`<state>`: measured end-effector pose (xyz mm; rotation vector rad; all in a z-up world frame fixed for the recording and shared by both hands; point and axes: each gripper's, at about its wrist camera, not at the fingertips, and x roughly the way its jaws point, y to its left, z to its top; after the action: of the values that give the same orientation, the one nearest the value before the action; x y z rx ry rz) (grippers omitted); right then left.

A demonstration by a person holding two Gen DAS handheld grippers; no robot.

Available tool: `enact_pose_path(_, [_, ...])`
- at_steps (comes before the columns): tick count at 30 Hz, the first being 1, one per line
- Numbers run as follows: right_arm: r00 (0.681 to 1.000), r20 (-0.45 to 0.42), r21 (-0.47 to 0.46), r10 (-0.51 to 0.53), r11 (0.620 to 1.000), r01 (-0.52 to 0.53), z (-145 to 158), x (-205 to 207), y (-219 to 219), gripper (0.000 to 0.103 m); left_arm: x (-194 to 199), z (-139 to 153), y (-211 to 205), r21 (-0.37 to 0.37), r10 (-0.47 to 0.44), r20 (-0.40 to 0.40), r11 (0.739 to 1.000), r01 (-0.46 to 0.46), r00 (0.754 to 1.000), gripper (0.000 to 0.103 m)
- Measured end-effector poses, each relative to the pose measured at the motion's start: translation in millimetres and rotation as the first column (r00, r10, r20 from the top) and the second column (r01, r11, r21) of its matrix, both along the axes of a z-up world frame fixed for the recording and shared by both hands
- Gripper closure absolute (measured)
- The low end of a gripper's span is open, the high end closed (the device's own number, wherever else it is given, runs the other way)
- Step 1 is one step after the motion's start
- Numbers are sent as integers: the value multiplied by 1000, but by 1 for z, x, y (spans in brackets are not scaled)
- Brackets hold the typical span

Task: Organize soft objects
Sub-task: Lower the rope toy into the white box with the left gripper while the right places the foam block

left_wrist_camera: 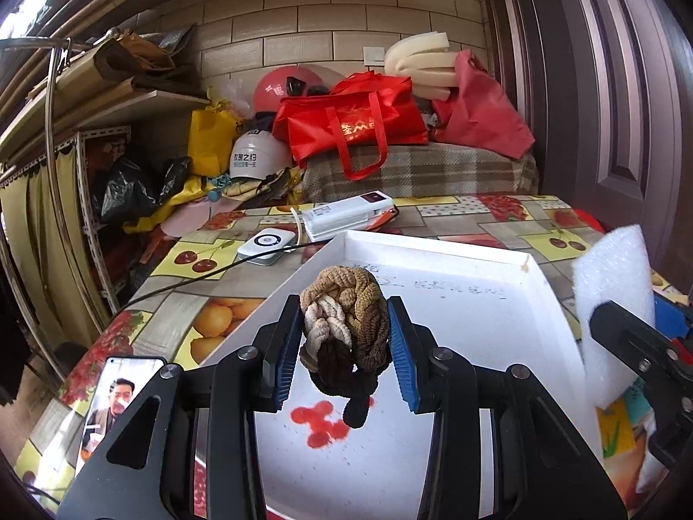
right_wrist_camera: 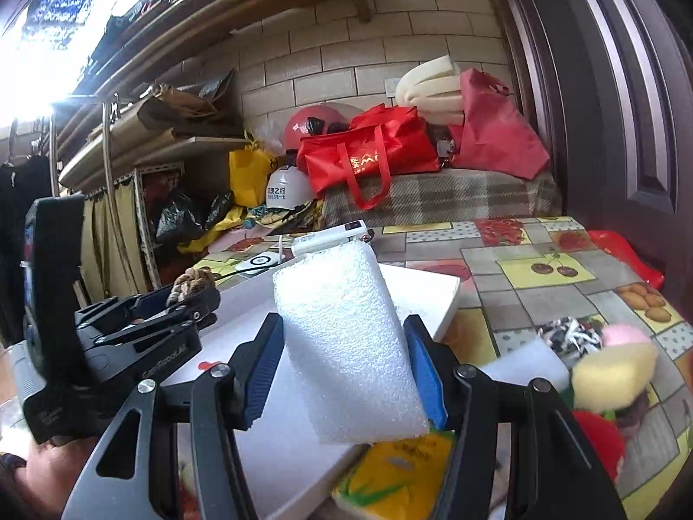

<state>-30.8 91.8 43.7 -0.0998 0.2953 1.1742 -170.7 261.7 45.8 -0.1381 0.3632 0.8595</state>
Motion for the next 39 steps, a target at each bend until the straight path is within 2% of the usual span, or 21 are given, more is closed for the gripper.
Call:
enact_pose_path(9, [998, 43, -27, -36, 999, 38, 2, 1, 36, 46, 5, -4, 21, -55, 9, -15, 998, -9, 1000, 64])
enact_pose_path(17, [999, 11, -61, -43, 997, 43, 4, 8, 52, 44, 20, -11, 33, -125, -9, -82, 992, -1, 997, 60])
enact_pose_path(19, [999, 2, -67, -43, 997, 43, 3, 9, 53, 39, 21, -11, 32, -117, 7, -90, 993, -17, 996, 52])
enact_pose_path(20, [999, -2, -73, -39, 997, 39, 3, 10, 54, 28, 20, -11, 31, -109, 20, -92, 994, -30, 996, 48])
enact_pose_path(21, [999, -1, -78, -37, 996, 37, 3, 10, 55, 20, 19, -10, 29, -93, 46, -90, 994, -55, 995, 34])
enact_pose_path(22, [999, 1, -80, -38, 996, 38, 3, 9, 55, 20, 16, -9, 27, -80, 61, -84, 994, -68, 995, 14])
enact_pose_path(24, [999, 14, -75, -41, 996, 42, 4, 6, 54, 19, 10, -7, 25, -60, 99, -59, 993, -102, 993, 1])
enact_pose_path(29, [999, 15, -54, -49, 997, 50, 5, 7, 52, 18, 2, -6, 27, -68, 109, -28, 992, -110, 994, 0])
enact_pose_path(34, [998, 23, -21, -52, 998, 53, 6, 6, 47, 17, -5, -2, 21, -31, 115, 16, 993, -114, 993, 0])
enact_pose_path(35, [998, 35, -8, -51, 999, 51, 7, 3, 44, 14, -8, -1, 20, -25, 115, 26, 993, -115, 993, 0])
enact_pose_path(36, [998, 49, -2, -47, 999, 47, 7, 0, 42, 3, -8, 0, 19, -20, 115, 34, 993, -114, 993, 0])
enact_pose_path(39, [997, 71, 0, -27, 1000, 27, 7, -7, 35, 0, -14, 1, 16, -6, 106, 64, 994, -106, 992, 0])
